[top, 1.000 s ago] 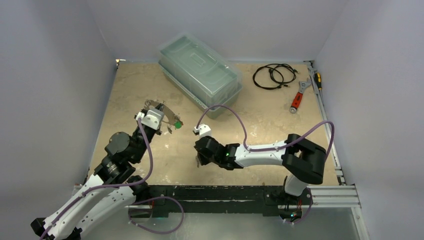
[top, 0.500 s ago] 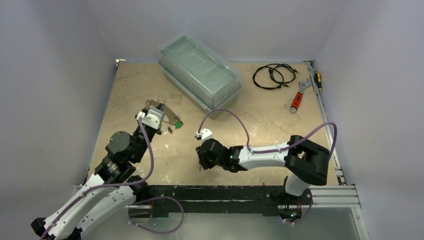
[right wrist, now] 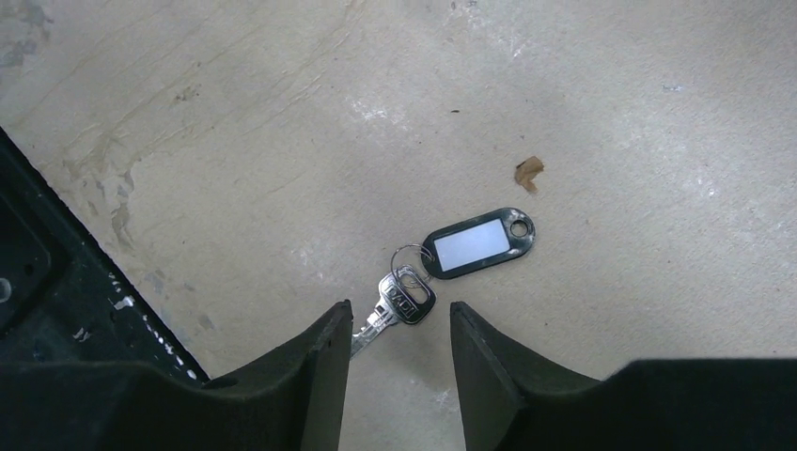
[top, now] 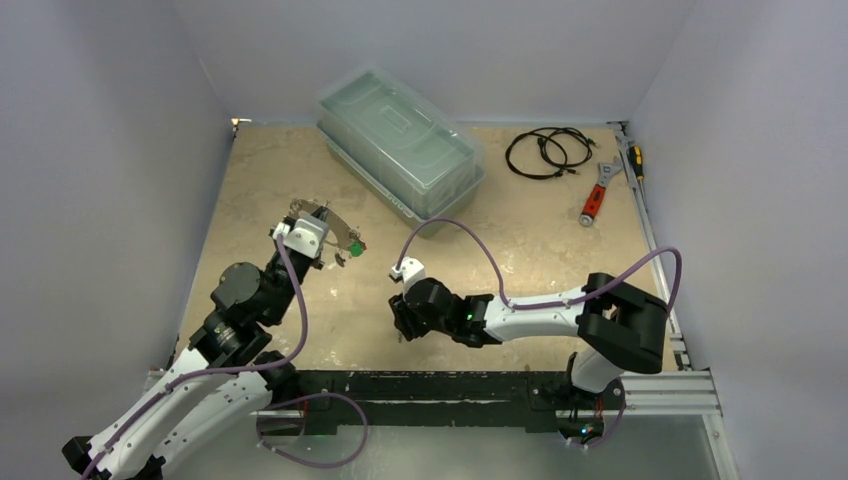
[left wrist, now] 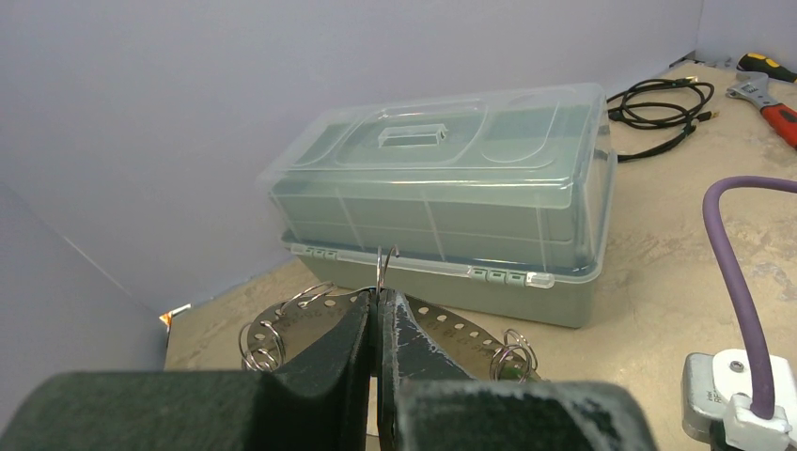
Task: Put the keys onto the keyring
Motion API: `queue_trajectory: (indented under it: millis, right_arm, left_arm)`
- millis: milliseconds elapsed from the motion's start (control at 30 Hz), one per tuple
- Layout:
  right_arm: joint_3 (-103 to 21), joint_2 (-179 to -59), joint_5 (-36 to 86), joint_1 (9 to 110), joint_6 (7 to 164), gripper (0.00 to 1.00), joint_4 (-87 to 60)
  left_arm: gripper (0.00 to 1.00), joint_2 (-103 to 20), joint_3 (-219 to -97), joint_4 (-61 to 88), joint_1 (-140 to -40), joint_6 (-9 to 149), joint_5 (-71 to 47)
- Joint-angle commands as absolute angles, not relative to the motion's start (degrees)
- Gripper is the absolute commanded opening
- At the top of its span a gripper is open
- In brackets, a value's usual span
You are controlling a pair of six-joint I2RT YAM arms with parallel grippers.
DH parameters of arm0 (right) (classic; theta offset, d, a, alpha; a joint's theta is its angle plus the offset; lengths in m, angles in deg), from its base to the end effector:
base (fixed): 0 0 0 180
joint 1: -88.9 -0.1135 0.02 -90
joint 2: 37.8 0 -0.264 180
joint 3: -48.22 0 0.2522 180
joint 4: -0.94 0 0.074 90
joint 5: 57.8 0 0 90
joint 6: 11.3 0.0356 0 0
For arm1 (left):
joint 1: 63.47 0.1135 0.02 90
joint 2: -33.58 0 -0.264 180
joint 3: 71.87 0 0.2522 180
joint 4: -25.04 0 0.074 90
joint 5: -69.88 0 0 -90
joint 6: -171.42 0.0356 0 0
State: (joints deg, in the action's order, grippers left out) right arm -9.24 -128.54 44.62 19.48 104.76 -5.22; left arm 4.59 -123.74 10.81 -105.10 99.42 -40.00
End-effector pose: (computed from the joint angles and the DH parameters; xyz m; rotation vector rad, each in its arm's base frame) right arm 0.1190 0.2952 0.1700 -0.7462 2.1996 0.6410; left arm 0.1035 -0.0758 0.3557 0.4486 1.3573 -0.0935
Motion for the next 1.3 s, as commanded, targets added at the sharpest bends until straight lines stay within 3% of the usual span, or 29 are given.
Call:
queue_trajectory:
  millis: [0,167,533,867,1100,1267]
  right_arm:
    - [-10.3,-128.3,45.9,19.3,104.8,0.47,-3.0]
    - [-13.3,-131.1,48.9,19.1,108.8,0.5,-5.8]
    - [-26.9,-140.7,61.3,15.5,117.7,0.46,-24.6]
    - [-30.5,-145.2,64.1,14.3,120.1,0.36,-29.4]
    - [-29.2,-144.5,65.2,13.9,121.3,0.13,-30.1]
    - [-27.8,-142.1,66.1,13.7,121.3,0.16,-30.5]
  left_arm:
    - [0.0,4.7,-124.2,14.8,-104.7,98.7,-39.5]
    - [0.0,4.8,-124.2,14.8,-104.6,98.6,-39.2]
    - [0.0,5.0,-124.2,15.0,-104.4,98.5,-38.6]
    - [0.0,5.4,-124.0,15.0,-104.3,98.1,-38.1]
    - [0.0,5.2,-124.0,15.0,-104.3,98.0,-37.7]
    - [0.0,5.1,-124.0,15.0,-104.3,97.9,-37.5]
